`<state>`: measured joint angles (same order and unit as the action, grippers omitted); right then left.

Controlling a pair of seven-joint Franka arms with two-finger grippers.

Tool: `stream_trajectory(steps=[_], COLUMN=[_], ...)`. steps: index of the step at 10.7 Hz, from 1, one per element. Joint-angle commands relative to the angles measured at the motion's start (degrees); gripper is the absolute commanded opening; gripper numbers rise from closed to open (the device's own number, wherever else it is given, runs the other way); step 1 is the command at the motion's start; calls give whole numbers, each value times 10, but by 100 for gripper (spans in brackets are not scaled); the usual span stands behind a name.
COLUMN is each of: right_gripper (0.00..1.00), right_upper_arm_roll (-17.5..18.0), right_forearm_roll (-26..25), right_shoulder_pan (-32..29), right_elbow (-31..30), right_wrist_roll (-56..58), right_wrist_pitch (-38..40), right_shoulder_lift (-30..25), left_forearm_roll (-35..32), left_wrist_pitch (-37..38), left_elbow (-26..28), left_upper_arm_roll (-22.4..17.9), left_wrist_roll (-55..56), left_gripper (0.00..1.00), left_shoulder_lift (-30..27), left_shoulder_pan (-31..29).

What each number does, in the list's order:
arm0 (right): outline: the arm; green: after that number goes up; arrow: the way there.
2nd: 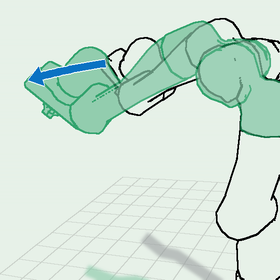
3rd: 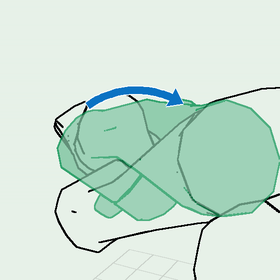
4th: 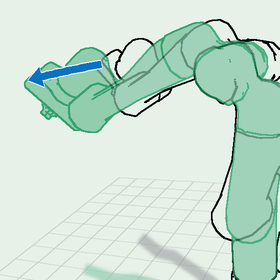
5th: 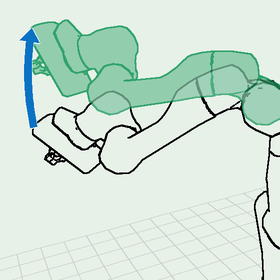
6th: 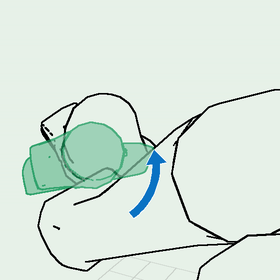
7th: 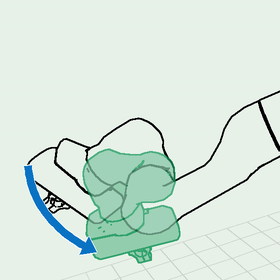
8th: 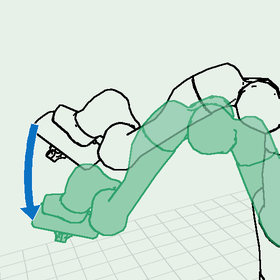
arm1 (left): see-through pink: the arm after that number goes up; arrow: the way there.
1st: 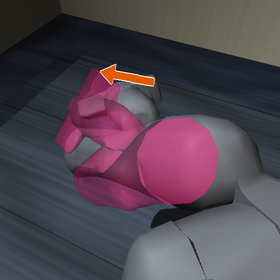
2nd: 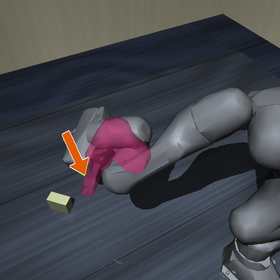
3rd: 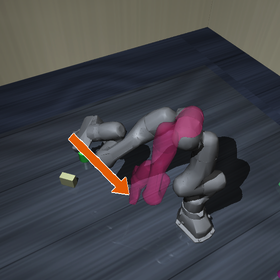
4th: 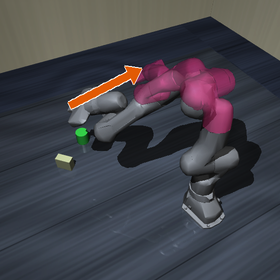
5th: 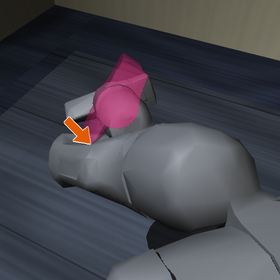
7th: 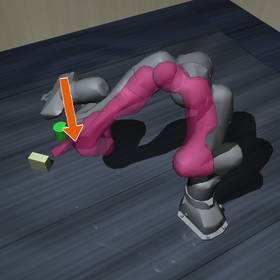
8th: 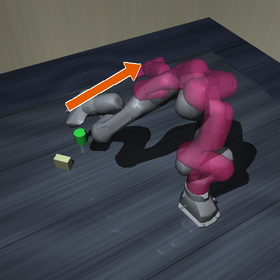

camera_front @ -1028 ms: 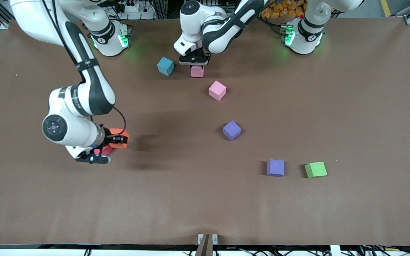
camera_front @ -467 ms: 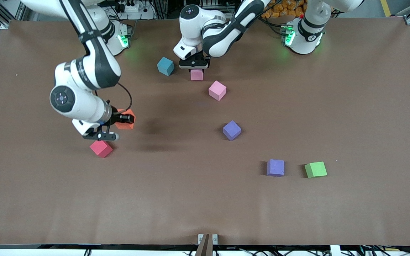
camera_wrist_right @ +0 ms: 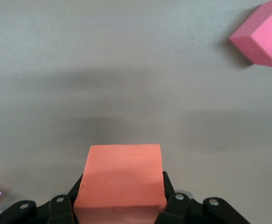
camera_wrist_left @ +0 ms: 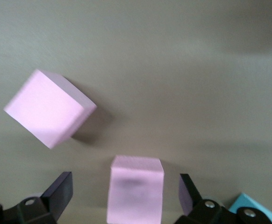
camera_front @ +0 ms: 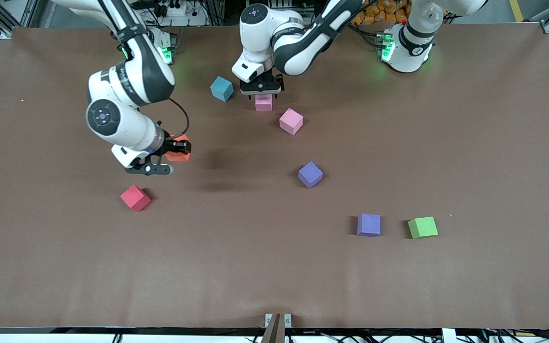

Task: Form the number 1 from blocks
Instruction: 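Move the left gripper to the second light pink cube and grasp it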

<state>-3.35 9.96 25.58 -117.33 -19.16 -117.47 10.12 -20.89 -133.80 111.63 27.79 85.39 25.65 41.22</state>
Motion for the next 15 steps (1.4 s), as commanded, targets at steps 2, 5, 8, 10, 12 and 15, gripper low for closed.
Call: stream_trajectory(steps=[2,5,8,10,12,15], right_gripper=[44,44,44,44,44,45], right_upper_arm_roll=[-2,-2,-2,-2,-3,-13], right_forearm_roll=[29,43,43,43,42,38], right_shoulder_pan=[41,72,70,67,42,-7], right_elbow=[-13,-14,-16,-15,-9,7], right_wrist_roll=[-11,-45,-47,-46,-10,114], right_wrist_pitch=[-28,-63,-65,-65,-62,-58], right_shoulder_lift=[0,17,24,25,25,25], left_forearm_roll=[40,128,160,168,168,168], left_wrist_pitch=[15,15,15,14,15,14], left_elbow=[7,3,7,8,22,25], left_upper_arm_roll=[-25,-64,-80,-80,-80,-80], left_wrist_roll=[-9,-22,-13,4,12,12], left_gripper=[100,100,100,100,100,100], left_shoulder_lift=[-19,-10,10,25,24,36], left_shoulder_pan=[-33,-40,-41,-40,-41,-41])
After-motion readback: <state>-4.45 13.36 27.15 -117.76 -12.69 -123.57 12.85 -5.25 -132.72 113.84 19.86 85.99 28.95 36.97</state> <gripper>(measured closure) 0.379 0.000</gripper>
